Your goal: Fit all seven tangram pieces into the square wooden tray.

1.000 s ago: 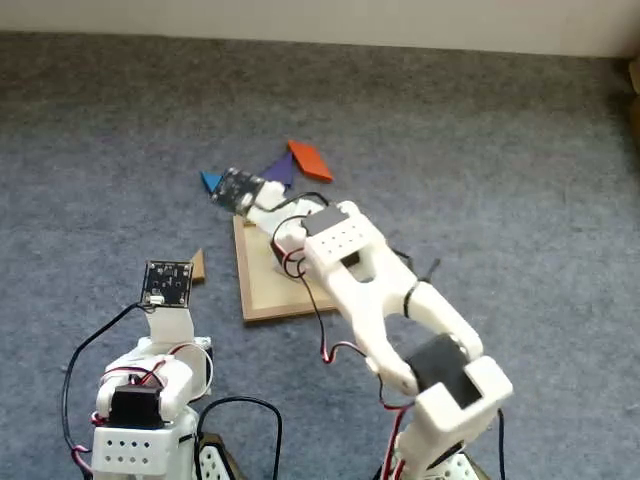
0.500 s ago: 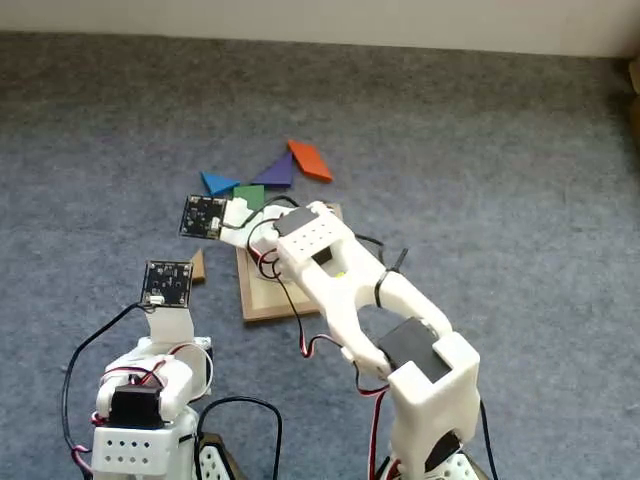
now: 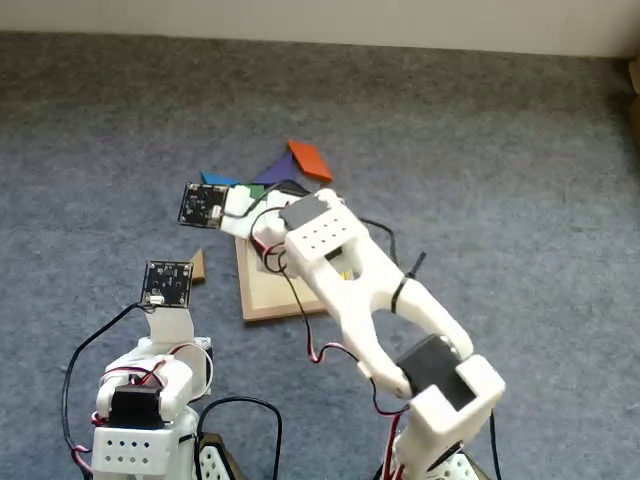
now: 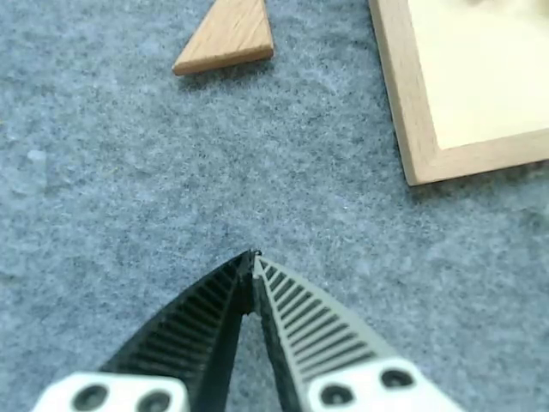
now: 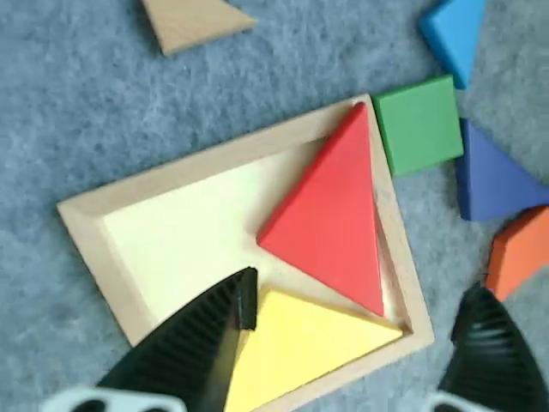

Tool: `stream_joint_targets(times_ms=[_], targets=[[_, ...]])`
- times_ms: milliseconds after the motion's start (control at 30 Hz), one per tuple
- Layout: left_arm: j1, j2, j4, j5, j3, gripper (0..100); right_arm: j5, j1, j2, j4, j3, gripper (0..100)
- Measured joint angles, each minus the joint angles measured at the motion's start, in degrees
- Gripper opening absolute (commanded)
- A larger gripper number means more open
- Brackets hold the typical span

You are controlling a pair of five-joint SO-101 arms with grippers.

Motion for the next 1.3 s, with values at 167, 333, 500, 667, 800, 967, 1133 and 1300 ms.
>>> stream_joint_targets(times_ms=[167, 333, 500, 667, 800, 967, 1133, 1300], targets=[[0.00, 0.00, 0.00, 0.00, 0.00, 1, -13.98, 3.25, -1.93, 1.41, 0.00, 2.9], [0.00, 0.00, 0.00, 0.00, 0.00, 1, -34.55, 3.60, -1.93, -6.33, 0.79, 2.9], [0.00, 0.00, 0.00, 0.00, 0.00, 1, -46.95, 3.60, 3.87, -19.69, 3.08, 2.9], [0.00, 0.00, 0.00, 0.00, 0.00, 1, -47.91, 3.78, 12.13, -25.49, 2.90, 2.9], [0.00, 0.00, 0.00, 0.00, 0.00, 1, -48.09, 4.75, 12.48, -25.41, 2.90, 2.9], [0.00, 0.00, 0.00, 0.00, 0.00, 1, -47.82, 7.47, 11.60, -17.49, 3.08, 2.9], [0.00, 0.00, 0.00, 0.00, 0.00, 1, -39.74, 8.62, 9.85, -15.03, 3.87, 2.9], [0.00, 0.00, 0.00, 0.00, 0.00, 1, -37.27, 8.79, 3.43, -13.36, 5.54, 2.9]])
